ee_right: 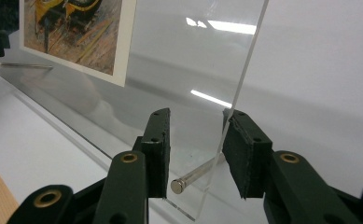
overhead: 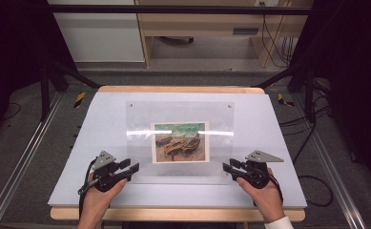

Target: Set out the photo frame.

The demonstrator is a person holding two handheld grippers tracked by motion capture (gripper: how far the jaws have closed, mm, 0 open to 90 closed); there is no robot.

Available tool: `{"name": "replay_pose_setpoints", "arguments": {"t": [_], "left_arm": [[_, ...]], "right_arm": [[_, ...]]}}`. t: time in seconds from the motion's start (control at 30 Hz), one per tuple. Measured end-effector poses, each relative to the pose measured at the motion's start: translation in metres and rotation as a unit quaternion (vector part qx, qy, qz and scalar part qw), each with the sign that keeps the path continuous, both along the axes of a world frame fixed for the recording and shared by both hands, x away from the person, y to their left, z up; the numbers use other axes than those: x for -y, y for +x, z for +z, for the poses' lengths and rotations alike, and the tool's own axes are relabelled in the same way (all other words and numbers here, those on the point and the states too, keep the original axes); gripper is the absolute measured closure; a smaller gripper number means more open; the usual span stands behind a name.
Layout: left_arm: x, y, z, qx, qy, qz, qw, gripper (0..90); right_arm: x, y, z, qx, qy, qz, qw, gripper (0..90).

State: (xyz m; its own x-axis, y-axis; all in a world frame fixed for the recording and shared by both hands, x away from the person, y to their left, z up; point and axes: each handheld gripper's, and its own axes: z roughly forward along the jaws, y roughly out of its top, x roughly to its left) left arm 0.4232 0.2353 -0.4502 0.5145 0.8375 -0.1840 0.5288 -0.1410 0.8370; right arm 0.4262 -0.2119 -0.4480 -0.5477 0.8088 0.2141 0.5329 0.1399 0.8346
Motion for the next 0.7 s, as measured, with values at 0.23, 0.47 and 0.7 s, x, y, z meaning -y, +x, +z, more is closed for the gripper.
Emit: {"name": "replay_pose_setpoints", "arguments": {"t": [0.23, 0.47, 0.7], "left_arm": [[0.0005, -0.0022, -0.0007, 0.001, 0.002, 0.002, 1.0, 55.3], [0.0009, -0.0051, -0.0018, 0.005, 0.007, 0.002, 1.0, 56.1], [0.0006, -0.0089, -0.0026, 0.005, 0.016, 0.0, 0.9999, 57.9]], "right_arm": [[0.0005, -0.002, -0.0008, 0.001, -0.002, 0.0, 1.0, 63.6], [0.0009, -0.0043, -0.0013, 0.003, -0.006, 0.003, 1.0, 64.9], [0.0004, -0.008, -0.002, 0.0, -0.01, 0.001, 0.9999, 66.5]]}}
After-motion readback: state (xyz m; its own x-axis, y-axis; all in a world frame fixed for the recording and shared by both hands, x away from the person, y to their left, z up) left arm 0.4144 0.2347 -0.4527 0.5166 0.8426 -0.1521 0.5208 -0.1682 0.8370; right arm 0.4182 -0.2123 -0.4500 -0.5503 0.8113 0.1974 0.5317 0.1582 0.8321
